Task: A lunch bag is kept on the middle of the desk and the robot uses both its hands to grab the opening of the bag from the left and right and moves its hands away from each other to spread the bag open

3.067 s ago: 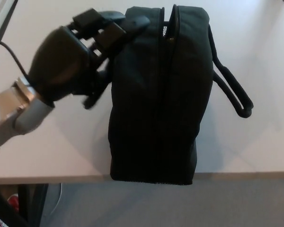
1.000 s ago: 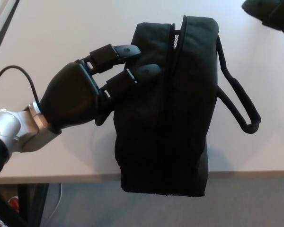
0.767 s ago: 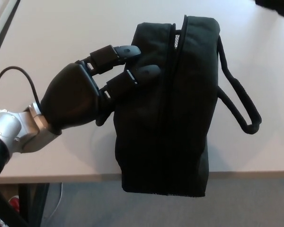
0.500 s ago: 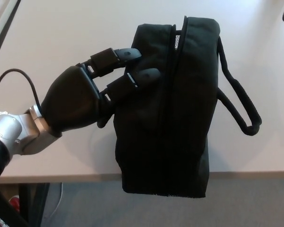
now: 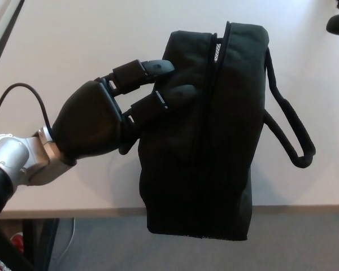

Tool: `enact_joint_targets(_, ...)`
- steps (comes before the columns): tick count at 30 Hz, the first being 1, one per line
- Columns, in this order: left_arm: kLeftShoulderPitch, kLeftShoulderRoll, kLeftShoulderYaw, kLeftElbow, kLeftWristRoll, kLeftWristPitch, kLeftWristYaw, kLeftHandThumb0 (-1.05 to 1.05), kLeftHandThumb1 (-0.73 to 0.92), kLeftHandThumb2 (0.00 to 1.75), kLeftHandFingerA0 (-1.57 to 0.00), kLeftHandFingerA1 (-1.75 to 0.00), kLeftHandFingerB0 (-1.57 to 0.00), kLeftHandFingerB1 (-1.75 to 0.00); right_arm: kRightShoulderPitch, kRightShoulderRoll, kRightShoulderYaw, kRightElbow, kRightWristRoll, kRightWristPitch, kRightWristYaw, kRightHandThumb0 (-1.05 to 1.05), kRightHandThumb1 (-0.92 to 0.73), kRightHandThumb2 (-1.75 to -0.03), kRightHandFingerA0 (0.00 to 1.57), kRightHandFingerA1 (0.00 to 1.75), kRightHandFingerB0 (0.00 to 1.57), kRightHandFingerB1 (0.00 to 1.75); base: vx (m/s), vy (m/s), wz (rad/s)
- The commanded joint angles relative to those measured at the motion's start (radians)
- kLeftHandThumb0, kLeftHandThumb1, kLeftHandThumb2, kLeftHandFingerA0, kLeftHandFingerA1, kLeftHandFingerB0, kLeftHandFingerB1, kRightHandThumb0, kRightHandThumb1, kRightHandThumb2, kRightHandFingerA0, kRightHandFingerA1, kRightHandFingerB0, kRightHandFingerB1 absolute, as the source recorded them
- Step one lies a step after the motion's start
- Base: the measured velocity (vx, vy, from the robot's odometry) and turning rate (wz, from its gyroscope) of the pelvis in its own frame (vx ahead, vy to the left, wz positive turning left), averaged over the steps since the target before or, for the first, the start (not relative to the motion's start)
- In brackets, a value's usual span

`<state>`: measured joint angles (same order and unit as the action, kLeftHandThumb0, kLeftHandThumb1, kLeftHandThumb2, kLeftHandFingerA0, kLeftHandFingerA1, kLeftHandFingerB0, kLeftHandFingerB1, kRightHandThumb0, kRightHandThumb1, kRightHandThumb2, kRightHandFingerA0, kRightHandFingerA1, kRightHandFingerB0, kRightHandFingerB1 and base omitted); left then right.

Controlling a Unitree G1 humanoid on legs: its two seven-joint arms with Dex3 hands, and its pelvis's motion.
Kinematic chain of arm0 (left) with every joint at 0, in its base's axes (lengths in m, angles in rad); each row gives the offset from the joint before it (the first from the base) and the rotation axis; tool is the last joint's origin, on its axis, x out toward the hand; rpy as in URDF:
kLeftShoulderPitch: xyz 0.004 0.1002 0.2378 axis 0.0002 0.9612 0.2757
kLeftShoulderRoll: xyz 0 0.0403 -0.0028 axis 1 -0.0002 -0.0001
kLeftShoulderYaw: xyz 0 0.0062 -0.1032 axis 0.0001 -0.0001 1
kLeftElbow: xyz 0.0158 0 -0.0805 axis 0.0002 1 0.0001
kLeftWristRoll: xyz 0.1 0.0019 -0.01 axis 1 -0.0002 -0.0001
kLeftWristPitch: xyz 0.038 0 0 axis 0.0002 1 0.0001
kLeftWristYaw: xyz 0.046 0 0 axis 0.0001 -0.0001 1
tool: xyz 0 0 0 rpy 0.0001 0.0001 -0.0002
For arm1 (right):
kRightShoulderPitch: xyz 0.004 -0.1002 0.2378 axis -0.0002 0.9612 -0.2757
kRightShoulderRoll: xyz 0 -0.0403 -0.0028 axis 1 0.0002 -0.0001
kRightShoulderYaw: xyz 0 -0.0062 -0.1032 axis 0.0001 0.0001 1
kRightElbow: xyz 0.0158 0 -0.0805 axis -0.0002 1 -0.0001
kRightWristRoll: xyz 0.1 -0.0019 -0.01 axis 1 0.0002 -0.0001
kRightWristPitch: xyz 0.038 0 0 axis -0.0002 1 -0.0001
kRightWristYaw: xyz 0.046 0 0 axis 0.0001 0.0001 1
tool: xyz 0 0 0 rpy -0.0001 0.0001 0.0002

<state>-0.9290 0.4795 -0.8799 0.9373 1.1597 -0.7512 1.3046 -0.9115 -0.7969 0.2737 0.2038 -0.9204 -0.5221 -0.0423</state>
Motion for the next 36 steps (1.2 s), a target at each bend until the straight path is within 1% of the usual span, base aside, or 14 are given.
enact_joint_targets(1,0.021,0.017,-0.004,-0.010,0.028,0.014,-0.009,-0.09,0.56,0.62,-0.36,-0.36,-0.06,-0.35,0.043,-0.014,0.018,-0.029,-0.040,-0.010,0.005,-0.53,-0.43,-0.71,0.29,0.42,0.14,0.37,0.00,0.000,0.00)
enact_joint_targets(3,0.021,0.014,-0.006,-0.005,0.029,0.006,0.001,-0.07,0.38,0.90,-0.22,-0.53,-0.03,-0.49,0.068,-0.027,0.024,-0.054,-0.056,-0.005,0.025,-0.49,-0.42,-0.67,0.28,0.41,0.12,0.36,0.00,0.000,0.00)
enact_joint_targets(9,0.023,0.012,-0.007,-0.002,0.033,0.016,-0.006,-0.08,0.38,0.90,-0.21,-0.52,-0.01,-0.48,0.096,-0.027,0.013,-0.089,-0.041,0.000,0.040,-0.35,-0.52,-0.57,0.33,0.33,0.13,0.27,0.00,0.000,0.00)
enact_joint_targets(10,0.024,0.009,-0.006,0.000,0.032,0.017,-0.005,-0.11,0.57,0.62,-0.34,-0.37,-0.06,-0.30,0.115,-0.033,-0.003,-0.128,-0.017,-0.005,0.050,-0.37,-0.54,-0.57,0.32,0.32,0.16,0.28,0.00,0.000,0.00)
enact_joint_targets(19,0.025,0.015,-0.009,0.013,0.041,0.034,0.007,-0.10,0.55,0.59,-0.34,-0.35,-0.07,-0.35,0.230,-0.039,-0.052,-0.281,0.034,-0.028,0.085,-0.49,-0.43,-0.68,0.29,0.41,0.12,0.36,0.00,0.000,0.00)
enact_joint_targets(20,0.024,0.018,-0.008,0.015,0.038,0.030,0.007,-0.09,0.56,0.59,-0.36,-0.36,-0.07,-0.34,0.244,-0.035,-0.050,-0.289,0.029,-0.036,0.077,-0.46,-0.42,-0.67,0.31,0.42,0.13,0.36,0.00,0.000,0.00)
enact_joint_targets(21,0.022,0.016,-0.007,0.018,0.037,0.026,0.008,-0.07,0.38,0.89,-0.22,-0.52,0.00,-0.48,0.251,-0.034,-0.052,-0.294,0.028,-0.038,0.075,-0.46,-0.42,-0.68,0.31,0.42,0.13,0.36,0.00,0.000,0.00)
enact_joint_targets(24,0.017,0.011,-0.008,0.024,0.035,0.017,0.017,-0.06,0.37,0.90,-0.22,-0.53,-0.02,-0.48,0.256,-0.026,-0.053,-0.300,0.020,-0.042,0.075,-0.49,-0.42,-0.68,0.32,0.42,0.12,0.36,0.00,0.000,0.00)
enact_joint_targets(26,0.016,0.010,-0.008,0.026,0.037,0.017,0.021,-0.07,0.56,0.63,-0.35,-0.36,-0.10,-0.34,0.250,-0.022,-0.051,-0.303,0.019,-0.045,0.080,-0.50,-0.42,-0.68,0.31,0.42,0.11,0.36,0.00,0.000,0.00)
enact_joint_targets(30,0.015,0.004,-0.015,0.022,0.042,0.018,0.012,-0.08,0.39,0.91,-0.25,-0.54,-0.06,-0.49,0.234,0.001,-0.044,-0.301,0.009,-0.058,0.059,-0.52,-0.42,-0.68,0.29,0.41,0.11,0.35,0.00,0.000,0.00)
enact_joint_targets(31,0.015,0.003,-0.016,0.022,0.043,0.017,0.013,-0.10,0.57,0.63,-0.38,-0.38,-0.12,-0.35,0.233,0.006,-0.042,-0.301,0.006,-0.058,0.060,-0.51,-0.42,-0.68,0.28,0.42,0.10,0.36,0.00,0.000,0.00)
enact_joint_targets(34,0.018,-0.001,-0.020,0.020,0.044,0.010,0.027,-0.11,0.57,0.62,-0.41,-0.40,-0.14,-0.36,0.224,0.030,-0.031,-0.294,-0.004,-0.056,0.061,-0.50,-0.42,-0.68,0.30,0.42,0.12,0.36,0.00,0.000,0.00)
enact_joint_targets(35,0.020,-0.003,-0.022,0.017,0.046,0.012,0.028,-0.08,0.38,0.91,-0.27,-0.55,-0.05,-0.49,0.222,0.038,-0.027,-0.282,-0.009,-0.055,0.054,-0.50,-0.42,-0.68,0.30,0.42,0.12,0.36,0.00,0.000,0.00)
enact_joint_targets(36,0.021,-0.004,-0.023,0.016,0.047,0.014,0.028,-0.08,0.38,0.91,-0.27,-0.55,-0.05,-0.49,0.222,0.042,-0.026,-0.277,-0.012,-0.055,0.050,-0.50,-0.42,-0.68,0.30,0.42,0.12,0.36,0.00,0.000,0.00)
